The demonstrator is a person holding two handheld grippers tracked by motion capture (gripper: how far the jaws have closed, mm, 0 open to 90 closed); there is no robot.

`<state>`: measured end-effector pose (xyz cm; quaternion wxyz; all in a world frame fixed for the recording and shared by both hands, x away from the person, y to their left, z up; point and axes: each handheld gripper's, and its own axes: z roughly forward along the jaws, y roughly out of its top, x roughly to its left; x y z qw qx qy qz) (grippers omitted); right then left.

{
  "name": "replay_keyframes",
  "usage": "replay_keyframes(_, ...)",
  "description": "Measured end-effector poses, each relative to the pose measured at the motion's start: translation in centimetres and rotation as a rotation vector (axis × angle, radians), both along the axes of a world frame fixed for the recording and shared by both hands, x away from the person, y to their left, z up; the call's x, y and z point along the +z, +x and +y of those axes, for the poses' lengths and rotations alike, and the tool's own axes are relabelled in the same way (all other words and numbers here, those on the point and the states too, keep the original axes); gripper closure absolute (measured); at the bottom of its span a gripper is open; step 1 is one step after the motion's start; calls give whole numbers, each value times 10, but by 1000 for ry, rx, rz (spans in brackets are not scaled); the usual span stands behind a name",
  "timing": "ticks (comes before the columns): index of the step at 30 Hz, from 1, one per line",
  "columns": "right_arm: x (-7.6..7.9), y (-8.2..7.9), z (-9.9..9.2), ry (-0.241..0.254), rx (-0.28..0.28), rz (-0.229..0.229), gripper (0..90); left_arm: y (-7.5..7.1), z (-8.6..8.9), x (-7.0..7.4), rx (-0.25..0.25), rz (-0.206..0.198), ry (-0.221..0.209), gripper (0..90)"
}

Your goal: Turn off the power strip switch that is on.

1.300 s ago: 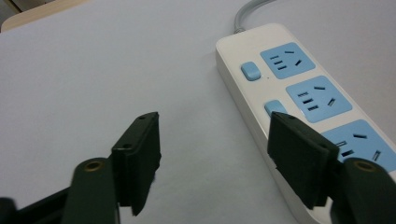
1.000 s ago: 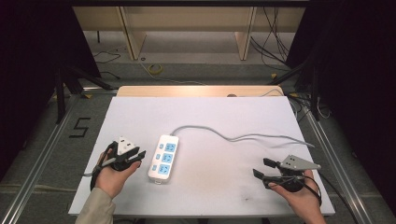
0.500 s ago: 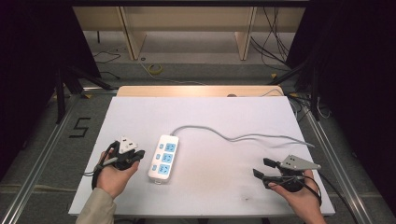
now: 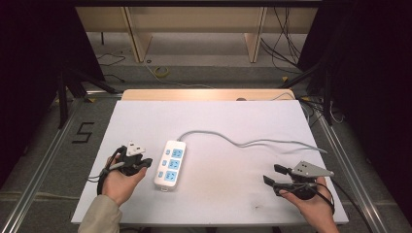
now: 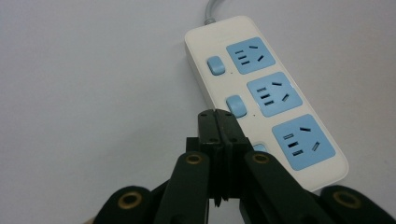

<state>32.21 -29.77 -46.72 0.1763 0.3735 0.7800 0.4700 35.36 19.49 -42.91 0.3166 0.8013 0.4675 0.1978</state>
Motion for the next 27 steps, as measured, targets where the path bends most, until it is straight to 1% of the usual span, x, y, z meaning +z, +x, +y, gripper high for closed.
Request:
replay_keyframes(1, 0, 0, 0, 0, 0, 0, 376, 0, 0, 0, 0, 0, 0, 897)
replay_keyframes(2, 0, 0, 0, 0, 0, 0, 376, 0, -1, 0, 2, 13, 1, 896)
replay_keyframes(5, 0, 0, 0, 0, -1, 0, 376, 0, -2, 0, 3, 19, -4, 896)
replay_keyframes(10, 0, 0, 0, 2, -2, -2, 376, 2, -5, 0, -5, 59, 5, 896)
replay_keyframes(11, 0, 0, 0, 2, -2, -2, 376, 2, -5, 0, -5, 59, 5, 896)
replay_keyframes(13, 0, 0, 0, 2, -2, -2, 376, 3, -7, 0, -11, 80, 14, 896)
replay_keyframes(14, 0, 0, 0, 2, -2, -2, 376, 3, -7, 0, -11, 80, 14, 896)
replay_keyframes(15, 0, 0, 0, 2, -2, -3, 376, 3, -9, -1, -13, 90, 17, 896)
replay_keyframes(16, 0, 0, 0, 2, -2, -2, 376, 3, -9, -1, -13, 90, 17, 896)
replay_keyframes(19, 0, 0, 0, 2, -3, -1, 376, 4, -11, -1, -13, 111, 22, 896)
replay_keyframes(27, 0, 0, 0, 2, -3, -2, 376, 7, -15, 1, -11, 134, 30, 896)
